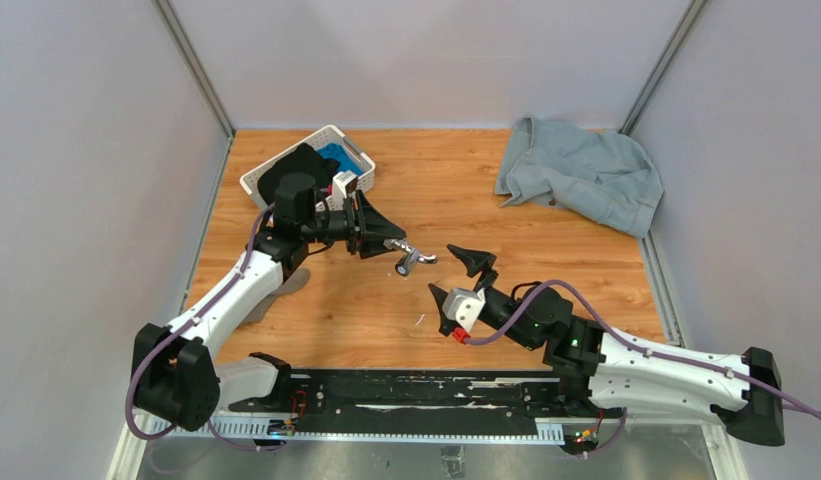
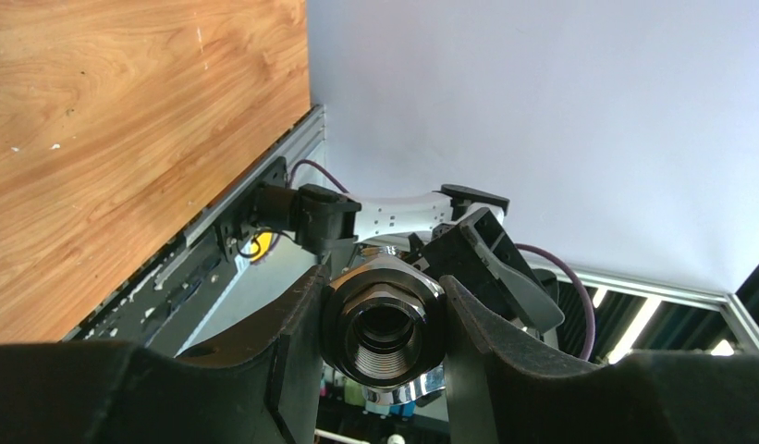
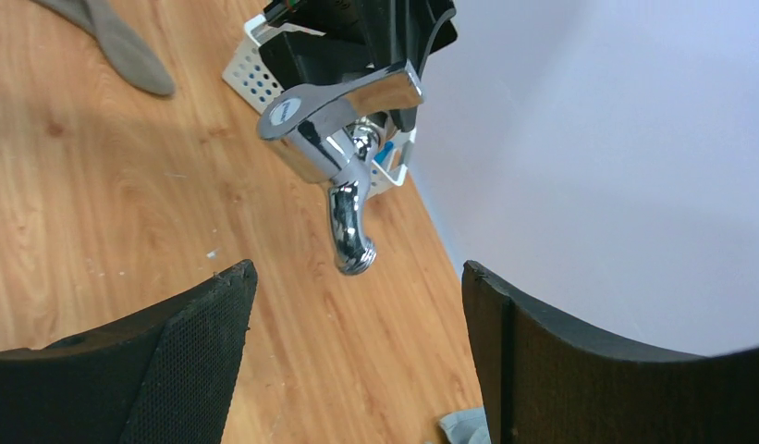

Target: Install the water faucets

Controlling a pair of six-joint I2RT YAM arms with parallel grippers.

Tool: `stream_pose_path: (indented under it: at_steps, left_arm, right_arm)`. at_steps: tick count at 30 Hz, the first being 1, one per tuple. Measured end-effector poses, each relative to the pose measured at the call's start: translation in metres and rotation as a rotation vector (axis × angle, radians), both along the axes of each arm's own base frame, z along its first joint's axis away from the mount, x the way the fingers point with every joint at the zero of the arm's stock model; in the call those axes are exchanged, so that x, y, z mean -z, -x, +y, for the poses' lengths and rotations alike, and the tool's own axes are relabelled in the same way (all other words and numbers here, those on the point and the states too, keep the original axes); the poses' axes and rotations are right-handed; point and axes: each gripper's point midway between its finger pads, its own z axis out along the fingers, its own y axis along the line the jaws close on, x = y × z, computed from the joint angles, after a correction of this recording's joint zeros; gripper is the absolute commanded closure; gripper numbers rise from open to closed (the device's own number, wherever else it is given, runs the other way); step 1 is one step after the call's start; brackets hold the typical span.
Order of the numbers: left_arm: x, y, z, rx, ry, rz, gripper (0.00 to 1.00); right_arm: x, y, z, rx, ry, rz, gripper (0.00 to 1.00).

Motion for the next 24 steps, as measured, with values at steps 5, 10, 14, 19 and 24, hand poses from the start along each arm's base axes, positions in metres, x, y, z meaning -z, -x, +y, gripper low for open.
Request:
stream_pose_path:
  at_steps: [5, 10, 14, 19, 24]
  left_arm:
    - [0.0, 0.0, 0.0, 0.0, 0.0, -0.001, 1.0]
    - [0.0, 0.0, 0.0, 0.0, 0.0, -0.001, 1.0]
    - [0.0, 0.0, 0.0, 0.0, 0.001, -0.001, 1.0]
    - [-0.001, 0.001, 0.0, 0.0, 0.001, -0.005, 1.0]
    - [-0.005, 0.002, 0.001, -0.002, 0.007, -0.018, 1.0]
  right_arm:
    - [0.0, -0.009, 0.017, 0.008, 0.02, -0.069, 0.24]
    - [0.009, -0.014, 0.033, 0.002, 0.051, -0.084, 0.39]
    - [0.014, -0.018, 0.045, -0.004, 0.064, -0.086, 0.53]
    - [0.01, -0.021, 0.051, 0.006, 0.027, -0.089, 0.7]
    - [0.001, -0.026, 0.048, 0.046, -0.082, -0.013, 1.0]
